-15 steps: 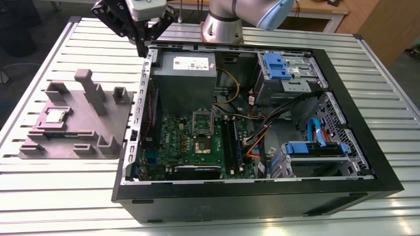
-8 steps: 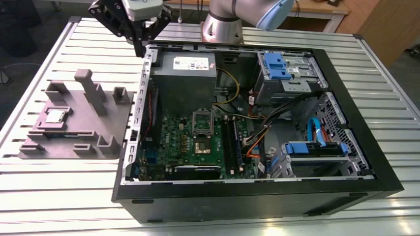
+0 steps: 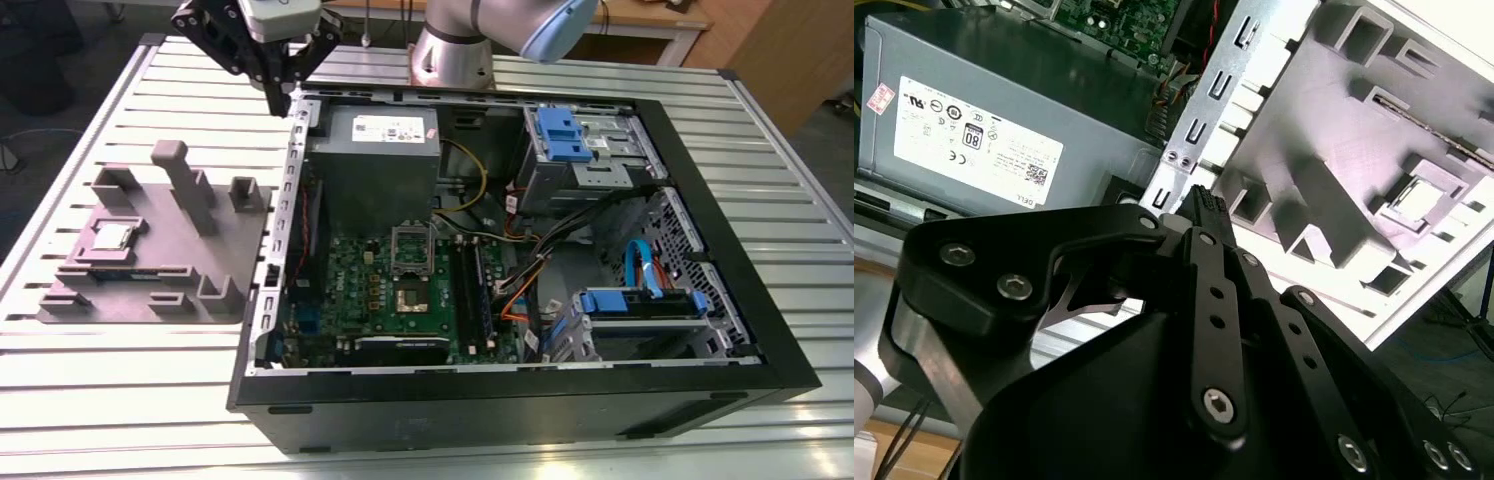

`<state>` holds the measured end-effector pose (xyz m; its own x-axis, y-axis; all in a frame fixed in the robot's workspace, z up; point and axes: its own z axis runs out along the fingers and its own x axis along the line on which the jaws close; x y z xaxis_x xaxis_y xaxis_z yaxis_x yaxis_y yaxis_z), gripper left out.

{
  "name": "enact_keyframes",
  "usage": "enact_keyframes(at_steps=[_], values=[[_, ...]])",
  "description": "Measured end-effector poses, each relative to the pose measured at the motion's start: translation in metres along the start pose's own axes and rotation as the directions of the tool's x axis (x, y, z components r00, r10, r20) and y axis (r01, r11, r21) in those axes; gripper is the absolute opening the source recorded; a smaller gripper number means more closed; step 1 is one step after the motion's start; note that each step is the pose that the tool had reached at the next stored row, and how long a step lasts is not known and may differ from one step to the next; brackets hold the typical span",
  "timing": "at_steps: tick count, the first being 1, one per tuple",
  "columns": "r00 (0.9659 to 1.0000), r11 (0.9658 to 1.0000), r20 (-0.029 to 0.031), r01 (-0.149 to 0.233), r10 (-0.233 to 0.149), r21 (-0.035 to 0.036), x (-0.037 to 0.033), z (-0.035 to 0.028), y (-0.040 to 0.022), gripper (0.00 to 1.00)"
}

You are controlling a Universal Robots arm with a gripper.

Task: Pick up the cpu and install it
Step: 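Reach for the cpu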

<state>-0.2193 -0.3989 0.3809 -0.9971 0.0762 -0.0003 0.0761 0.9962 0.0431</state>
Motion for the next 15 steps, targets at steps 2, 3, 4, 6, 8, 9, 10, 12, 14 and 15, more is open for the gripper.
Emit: enact_keyframes(at_steps=[2, 3, 4, 6, 8, 9, 10, 12, 14, 15], values=[[1.0, 1.0, 0.0001, 0.0, 0.0, -0.0001, 0.0017, 0.0, -0.0001, 0.1], [1.0, 1.0, 0.0001, 0.0, 0.0, 0.0, 0.0027, 0.0, -0.0002, 0.1], [1.0, 1.0, 0.0, 0.0, 0.0, 0.0, 0.0036, 0.0, -0.0003, 0.1], [1.0, 1.0, 0.0, 0.0, 0.0, 0.0, 0.0053, 0.0, -0.0004, 0.1], [1.0, 1.0, 0.0, 0.0, 0.0, 0.0, 0.007, 0.0, -0.0005, 0.1], [1.0, 1.0, 0.0, 0.0, 0.0, 0.0, 0.0078, 0.0, -0.0006, 0.1], [1.0, 1.0, 0.0, 0.0, 0.0, 0.0, 0.0085, 0.0, -0.0006, 0.1], [1.0, 1.0, 0.0001, 0.0, 0.0, -0.0001, 0.0097, 0.0, -0.0007, 0.1], [1.0, 1.0, 0.0, 0.0, 0.0, 0.0, 0.01, 0.0, -0.0008, 0.1], [1.0, 1.0, 0.0, 0.0, 0.0, 0.0, 0.0101, 0.0, -0.0008, 0.1]])
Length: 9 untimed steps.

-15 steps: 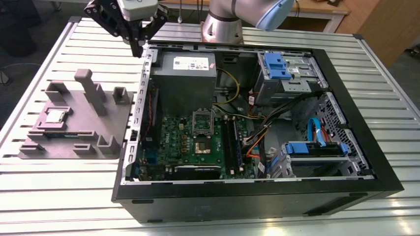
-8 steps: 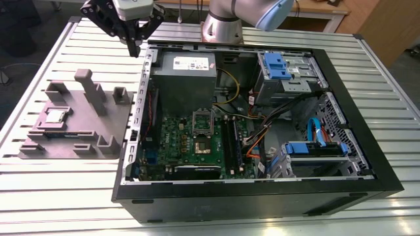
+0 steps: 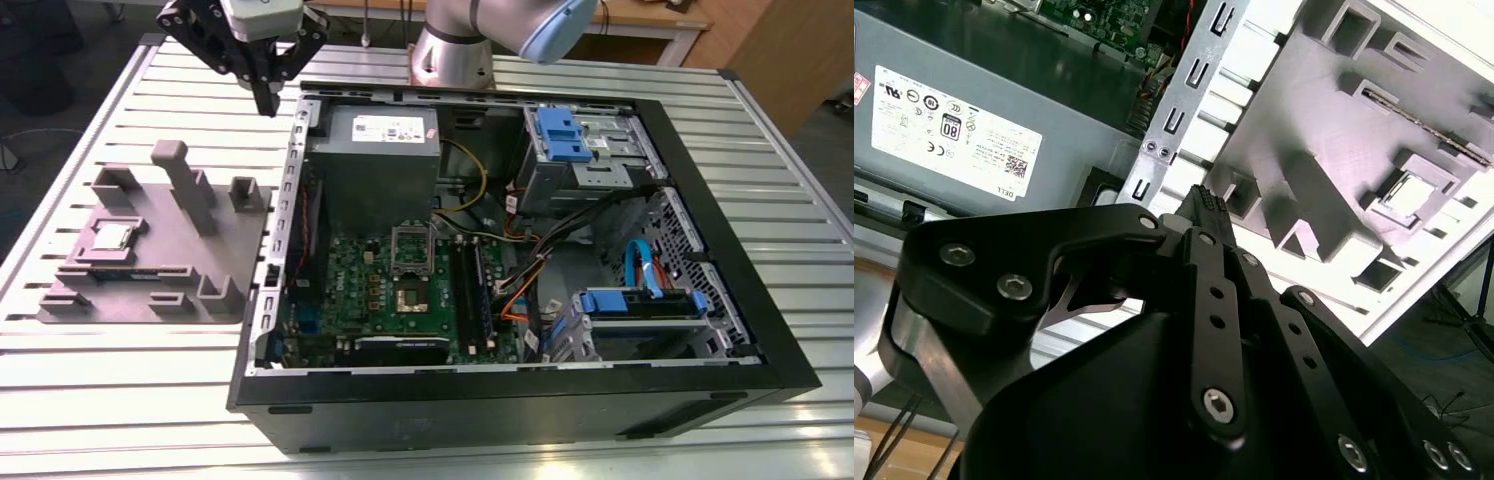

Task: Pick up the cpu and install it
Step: 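Reach for the cpu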

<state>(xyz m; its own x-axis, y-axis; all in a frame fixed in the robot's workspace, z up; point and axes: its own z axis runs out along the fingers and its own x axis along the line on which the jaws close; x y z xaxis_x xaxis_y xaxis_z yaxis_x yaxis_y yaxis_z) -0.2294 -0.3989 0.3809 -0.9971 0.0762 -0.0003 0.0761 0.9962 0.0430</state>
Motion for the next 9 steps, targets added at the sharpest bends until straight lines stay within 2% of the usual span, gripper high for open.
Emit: enact_keyframes(at_steps=[9], values=[[1.0, 1.0, 0.0001, 0.0, 0.0, 0.0, 0.0033, 0.0, -0.0002, 0.1]])
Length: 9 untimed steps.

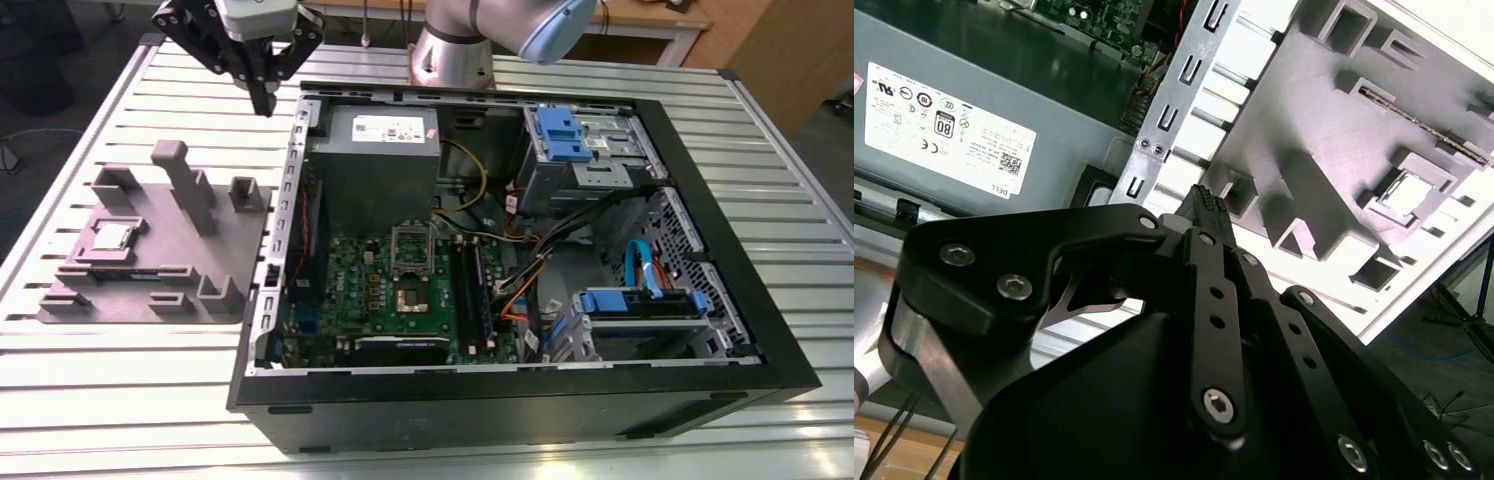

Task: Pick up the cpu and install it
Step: 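Reach for the cpu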

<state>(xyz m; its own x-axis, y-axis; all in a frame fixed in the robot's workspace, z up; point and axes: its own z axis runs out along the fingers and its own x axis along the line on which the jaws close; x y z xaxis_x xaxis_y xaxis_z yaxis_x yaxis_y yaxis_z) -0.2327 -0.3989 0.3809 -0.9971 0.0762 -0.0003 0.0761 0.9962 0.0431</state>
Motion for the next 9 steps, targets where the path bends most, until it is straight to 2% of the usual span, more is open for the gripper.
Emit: enact_keyframes(at_steps=[9], values=[[1.0, 1.0, 0.0, 0.0, 0.0, -0.0001, 0.003, 0.0001, -0.0003, 0.1]])
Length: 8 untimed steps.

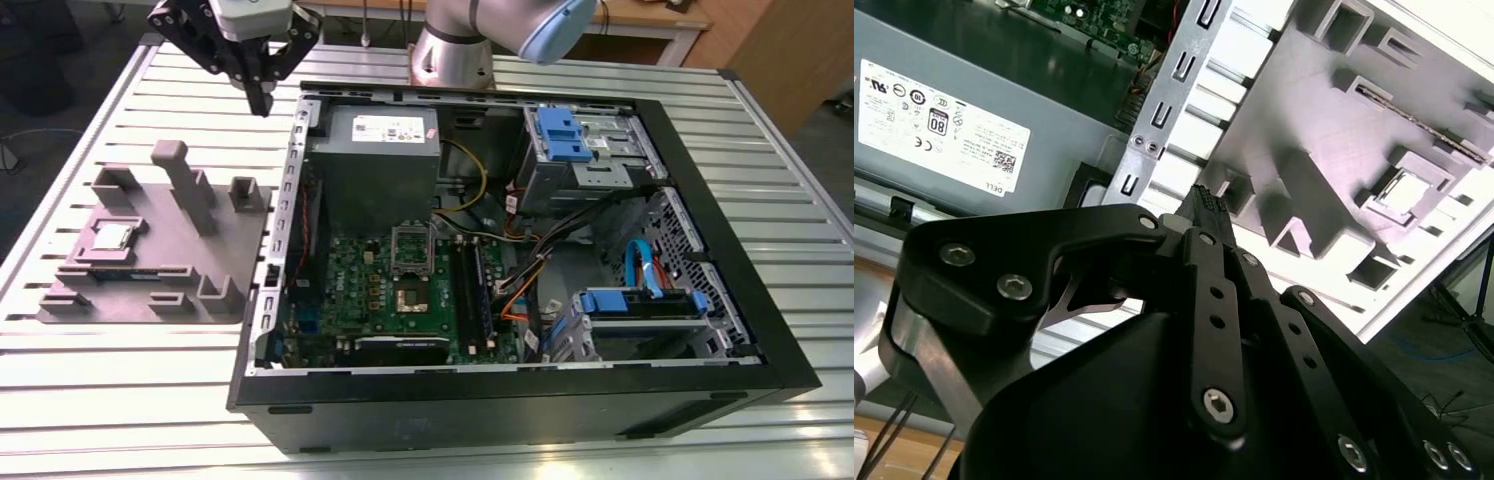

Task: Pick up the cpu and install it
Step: 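Reach for the cpu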

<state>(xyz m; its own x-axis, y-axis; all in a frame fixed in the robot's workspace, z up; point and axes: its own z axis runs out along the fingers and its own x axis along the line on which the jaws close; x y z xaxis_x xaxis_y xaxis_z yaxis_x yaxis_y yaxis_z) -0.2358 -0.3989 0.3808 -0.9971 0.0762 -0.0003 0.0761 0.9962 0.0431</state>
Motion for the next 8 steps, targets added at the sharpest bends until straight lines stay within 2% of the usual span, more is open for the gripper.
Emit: enact_keyframes(at_steps=[8], values=[[1.0, 1.0, 0.0, 0.0, 0.0, 0.0, 0.0016, 0.0, -0.0001, 0.1]])
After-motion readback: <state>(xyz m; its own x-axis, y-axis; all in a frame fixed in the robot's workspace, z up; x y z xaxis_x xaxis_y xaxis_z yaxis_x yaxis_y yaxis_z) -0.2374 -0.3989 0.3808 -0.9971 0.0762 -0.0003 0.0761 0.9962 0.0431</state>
